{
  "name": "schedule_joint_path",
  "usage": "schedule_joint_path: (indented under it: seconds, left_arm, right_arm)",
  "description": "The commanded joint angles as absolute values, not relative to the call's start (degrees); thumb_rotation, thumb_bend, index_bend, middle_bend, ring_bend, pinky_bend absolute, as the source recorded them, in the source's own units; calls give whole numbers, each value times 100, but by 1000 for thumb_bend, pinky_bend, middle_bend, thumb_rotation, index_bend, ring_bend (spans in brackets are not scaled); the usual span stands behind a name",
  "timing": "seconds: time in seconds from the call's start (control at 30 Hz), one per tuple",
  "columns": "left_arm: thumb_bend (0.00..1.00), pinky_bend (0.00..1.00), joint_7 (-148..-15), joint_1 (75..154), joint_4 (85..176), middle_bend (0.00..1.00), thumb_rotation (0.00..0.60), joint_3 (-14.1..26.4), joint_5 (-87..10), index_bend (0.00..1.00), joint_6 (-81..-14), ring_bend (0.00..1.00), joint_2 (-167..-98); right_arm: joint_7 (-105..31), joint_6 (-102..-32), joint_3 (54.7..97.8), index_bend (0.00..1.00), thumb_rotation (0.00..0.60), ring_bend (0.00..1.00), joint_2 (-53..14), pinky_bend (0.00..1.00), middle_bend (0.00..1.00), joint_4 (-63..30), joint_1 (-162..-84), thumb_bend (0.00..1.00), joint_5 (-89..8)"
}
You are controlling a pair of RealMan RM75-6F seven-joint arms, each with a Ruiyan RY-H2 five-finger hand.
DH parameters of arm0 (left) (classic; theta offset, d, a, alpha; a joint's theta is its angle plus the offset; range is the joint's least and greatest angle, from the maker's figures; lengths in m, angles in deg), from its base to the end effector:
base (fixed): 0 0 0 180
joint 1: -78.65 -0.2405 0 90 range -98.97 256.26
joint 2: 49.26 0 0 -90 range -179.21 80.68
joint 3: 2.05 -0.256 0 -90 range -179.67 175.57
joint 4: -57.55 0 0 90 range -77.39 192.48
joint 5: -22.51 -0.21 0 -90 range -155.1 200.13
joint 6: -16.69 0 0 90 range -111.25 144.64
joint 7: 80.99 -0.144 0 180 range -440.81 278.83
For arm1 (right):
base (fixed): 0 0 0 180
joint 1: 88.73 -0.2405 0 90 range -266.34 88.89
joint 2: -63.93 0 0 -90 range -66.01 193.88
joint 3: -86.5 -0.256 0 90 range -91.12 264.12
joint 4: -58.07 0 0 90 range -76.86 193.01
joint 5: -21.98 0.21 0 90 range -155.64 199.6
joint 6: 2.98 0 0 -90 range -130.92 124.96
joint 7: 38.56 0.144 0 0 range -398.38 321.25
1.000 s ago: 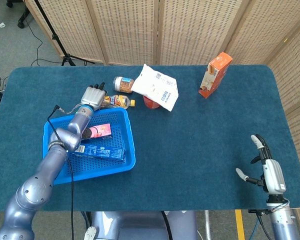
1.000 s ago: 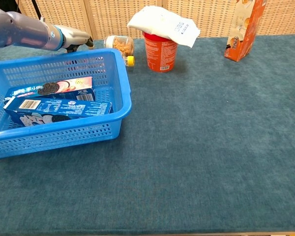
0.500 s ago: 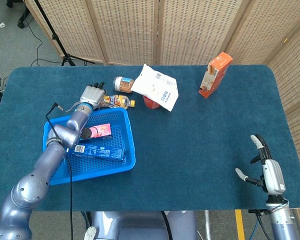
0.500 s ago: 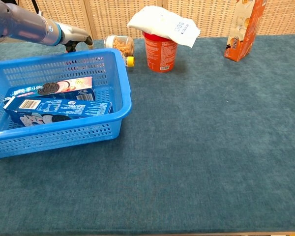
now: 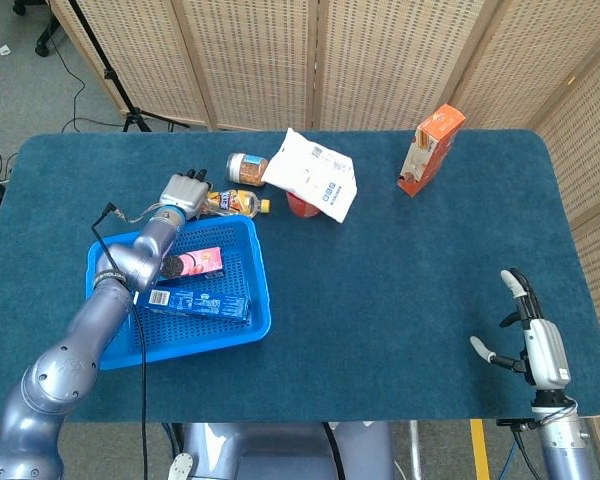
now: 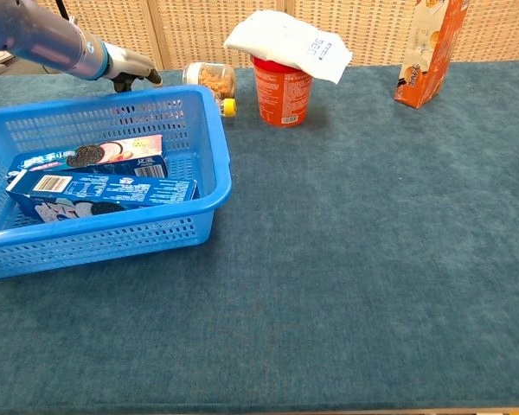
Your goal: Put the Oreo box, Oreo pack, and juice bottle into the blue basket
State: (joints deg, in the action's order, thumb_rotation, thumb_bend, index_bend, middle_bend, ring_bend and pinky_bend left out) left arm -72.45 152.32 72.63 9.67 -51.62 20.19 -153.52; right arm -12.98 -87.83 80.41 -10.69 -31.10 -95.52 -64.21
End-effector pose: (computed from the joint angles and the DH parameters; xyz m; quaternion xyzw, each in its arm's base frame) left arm -0.1457 0.5360 0.0023 -0.7806 -0.3814 -0.0827 0.4882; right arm -0.2920 -0.2019 0.1128 0.4627 -0.5183 0.5633 0.4471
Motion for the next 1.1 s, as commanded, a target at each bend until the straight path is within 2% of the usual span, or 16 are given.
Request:
schedule_joint_path:
  seconds: [0.03, 0.43, 0.77, 0.9, 1.1]
  left_arm:
    - [313, 202, -7276, 15276, 7262, 3, 600, 1013, -5116, 253, 2066, 53, -15284]
    - [313, 202, -7397, 15293, 7328, 3, 600, 1101, -5013, 253, 2081, 54, -15149]
    - [316, 202, -7474, 15180, 7180, 14, 600, 1069, -4999, 258, 1850, 63, -15416]
    - [329, 229, -7489, 15119, 7078, 125, 600, 1084, -5003, 347, 1458, 142, -15556]
    - [348, 277, -7528, 15024, 6930, 201, 600, 1049, -5034, 531, 1109, 205, -15740]
  right_arm:
    - [-1298, -8773, 8047, 0, 600, 0, -1075, 464, 0, -3105, -9557, 234, -6426]
    - [-1334, -8790, 8071, 0, 600, 0, -1090, 464, 0, -3131, -9555, 234, -6461]
    - [-1291, -8838, 8073, 0, 600, 0, -1080, 464, 0, -3131, -9542, 236, -6490]
    - [-1263, -8833, 8079, 0, 600, 0, -1077, 464, 0, -3125, -9546, 234, -6501]
    - [-1243, -8891, 8072, 0, 600, 0, -1054, 464, 0, -3144, -9537, 236, -6541]
